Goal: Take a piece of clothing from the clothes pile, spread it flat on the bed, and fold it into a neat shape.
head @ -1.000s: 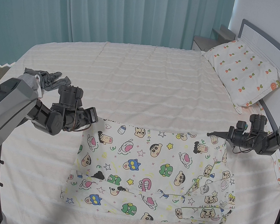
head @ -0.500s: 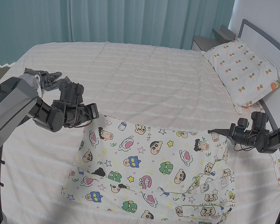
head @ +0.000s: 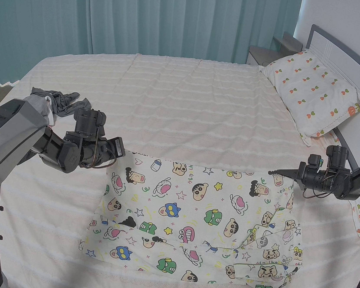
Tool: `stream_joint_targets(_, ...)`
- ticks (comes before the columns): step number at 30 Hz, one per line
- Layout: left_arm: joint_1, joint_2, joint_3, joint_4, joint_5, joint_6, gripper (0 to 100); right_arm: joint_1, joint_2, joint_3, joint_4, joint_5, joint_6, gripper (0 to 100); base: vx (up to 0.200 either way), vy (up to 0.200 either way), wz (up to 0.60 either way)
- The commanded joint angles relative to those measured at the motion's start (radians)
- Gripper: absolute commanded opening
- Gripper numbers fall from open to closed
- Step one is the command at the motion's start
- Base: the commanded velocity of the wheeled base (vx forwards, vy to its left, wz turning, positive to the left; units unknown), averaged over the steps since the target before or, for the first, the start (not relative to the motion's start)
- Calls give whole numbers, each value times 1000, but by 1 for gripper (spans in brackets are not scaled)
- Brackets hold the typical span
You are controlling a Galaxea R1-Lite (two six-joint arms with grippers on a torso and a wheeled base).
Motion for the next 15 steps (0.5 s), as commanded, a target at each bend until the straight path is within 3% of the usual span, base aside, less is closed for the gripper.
stream_joint_targets(1, 0, -31, 36, -1, -1, 0, 0, -3, -59, 73, -16, 9, -21, 0, 0, 0, 0)
stream_joint_targets(15, -5, -97, 185, -5, -14, 3, 0, -11, -104, 340, -246, 14, -32, 0, 0, 0, 0)
